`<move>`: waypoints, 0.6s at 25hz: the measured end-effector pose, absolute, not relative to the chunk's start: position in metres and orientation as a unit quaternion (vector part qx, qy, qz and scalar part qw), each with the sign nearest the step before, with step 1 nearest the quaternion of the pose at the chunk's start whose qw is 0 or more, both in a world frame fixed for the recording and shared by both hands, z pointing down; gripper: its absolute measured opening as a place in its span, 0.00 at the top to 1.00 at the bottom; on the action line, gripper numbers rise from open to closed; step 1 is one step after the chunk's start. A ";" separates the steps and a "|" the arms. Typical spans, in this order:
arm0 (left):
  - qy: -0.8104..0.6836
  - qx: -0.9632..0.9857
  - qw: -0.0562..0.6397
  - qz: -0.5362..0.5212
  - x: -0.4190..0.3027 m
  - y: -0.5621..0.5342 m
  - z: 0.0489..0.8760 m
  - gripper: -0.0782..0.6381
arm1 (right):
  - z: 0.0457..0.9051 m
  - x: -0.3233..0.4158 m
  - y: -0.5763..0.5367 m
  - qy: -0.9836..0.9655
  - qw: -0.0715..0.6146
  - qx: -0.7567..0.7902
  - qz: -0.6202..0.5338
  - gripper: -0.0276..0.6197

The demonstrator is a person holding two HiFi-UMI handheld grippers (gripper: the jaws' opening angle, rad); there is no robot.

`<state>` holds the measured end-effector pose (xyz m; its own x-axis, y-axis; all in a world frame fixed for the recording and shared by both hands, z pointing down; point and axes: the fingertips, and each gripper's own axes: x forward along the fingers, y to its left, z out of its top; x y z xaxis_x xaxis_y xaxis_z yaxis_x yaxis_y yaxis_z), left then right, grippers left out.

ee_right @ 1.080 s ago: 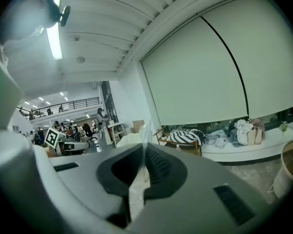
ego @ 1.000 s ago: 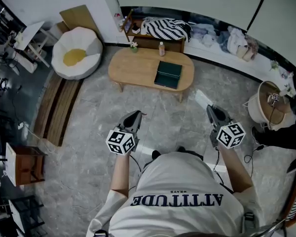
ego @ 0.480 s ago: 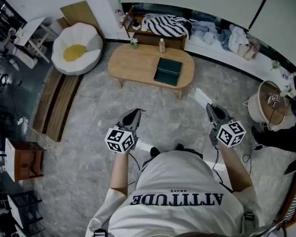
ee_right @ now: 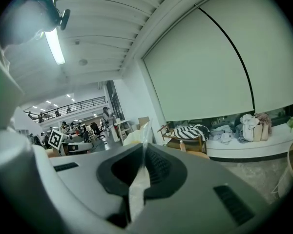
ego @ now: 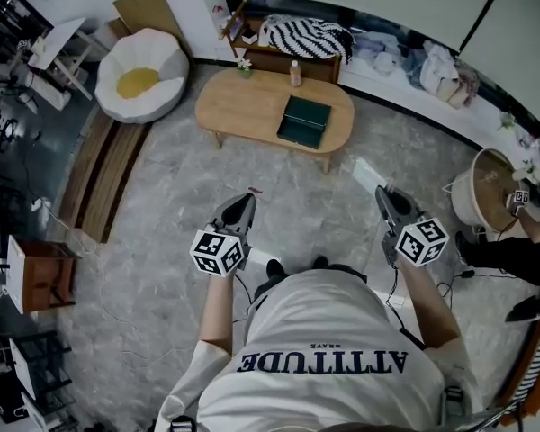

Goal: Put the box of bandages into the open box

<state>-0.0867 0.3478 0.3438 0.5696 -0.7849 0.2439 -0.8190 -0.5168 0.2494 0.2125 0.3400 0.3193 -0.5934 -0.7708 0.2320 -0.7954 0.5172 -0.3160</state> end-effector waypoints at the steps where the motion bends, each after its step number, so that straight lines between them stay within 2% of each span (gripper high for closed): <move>1: -0.463 0.868 0.170 0.050 -0.082 0.348 0.345 0.86 | 0.320 0.216 0.339 -0.872 0.032 0.447 0.197 0.92; 15: -0.490 0.853 0.176 0.044 -0.035 0.348 0.350 0.86 | 0.326 0.257 0.322 -0.887 0.039 0.415 0.201 0.92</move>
<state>-0.0347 0.3477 0.3500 0.5167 -0.8195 0.2479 -0.8507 -0.4587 0.2566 0.2573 0.3219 0.3262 -0.6529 -0.7196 0.2362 -0.7512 0.5755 -0.3233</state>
